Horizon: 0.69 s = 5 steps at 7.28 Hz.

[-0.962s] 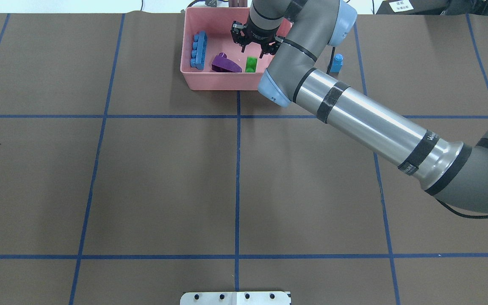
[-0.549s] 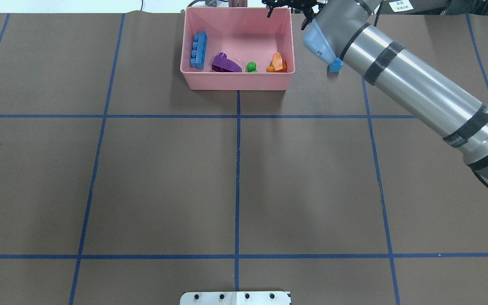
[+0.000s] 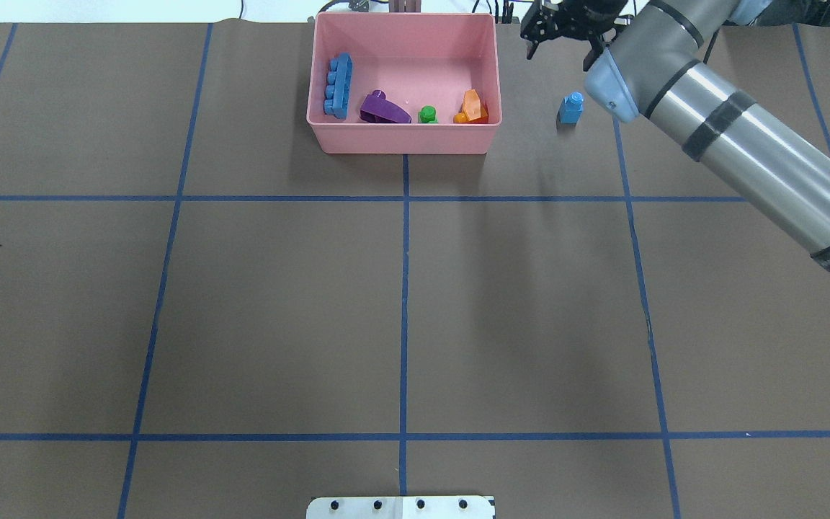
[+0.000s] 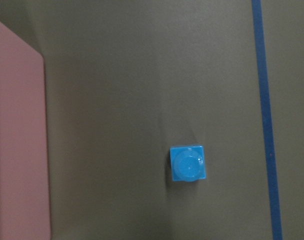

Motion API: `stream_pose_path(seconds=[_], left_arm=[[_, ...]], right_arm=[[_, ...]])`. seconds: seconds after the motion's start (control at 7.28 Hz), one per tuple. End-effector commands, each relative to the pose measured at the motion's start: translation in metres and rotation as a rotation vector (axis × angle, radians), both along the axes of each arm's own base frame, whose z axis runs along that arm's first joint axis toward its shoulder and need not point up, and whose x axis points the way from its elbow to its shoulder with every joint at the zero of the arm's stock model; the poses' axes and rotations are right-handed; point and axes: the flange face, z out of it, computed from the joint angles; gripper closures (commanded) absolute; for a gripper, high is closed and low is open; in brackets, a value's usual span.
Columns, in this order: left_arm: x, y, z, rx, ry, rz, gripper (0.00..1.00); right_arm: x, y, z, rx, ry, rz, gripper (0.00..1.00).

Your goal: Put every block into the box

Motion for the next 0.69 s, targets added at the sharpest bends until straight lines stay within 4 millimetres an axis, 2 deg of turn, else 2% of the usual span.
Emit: stream_pose_path(seconds=[0.0,0.14,0.27,0.41,0.55], left_arm=[[-0.001,0.005,-0.001,-0.002,0.012,0.003,0.0],[-0.002,0.006,-0.003,0.002,0.013,0.002,0.0],[-0.002,0.008,-0.007,0.004,0.015,0.002,0.0],[-0.003,0.013,-0.008,0.007,0.016,0.002,0.0],[-0.003,0.014,-0.008,0.008,0.016,0.002,0.0]], right_arm=[[-0.032,0.002,0.049,0.066,0.045,0.003,0.0],[-0.048,0.002,0.072,0.119,0.049,0.007,0.0],[-0.057,0.004,0.074,0.143,0.061,0.014,0.0],[-0.069,0.006,0.067,0.179,0.083,0.025,0.0],[-0.071,0.002,0.056,0.202,0.089,0.036,0.0]])
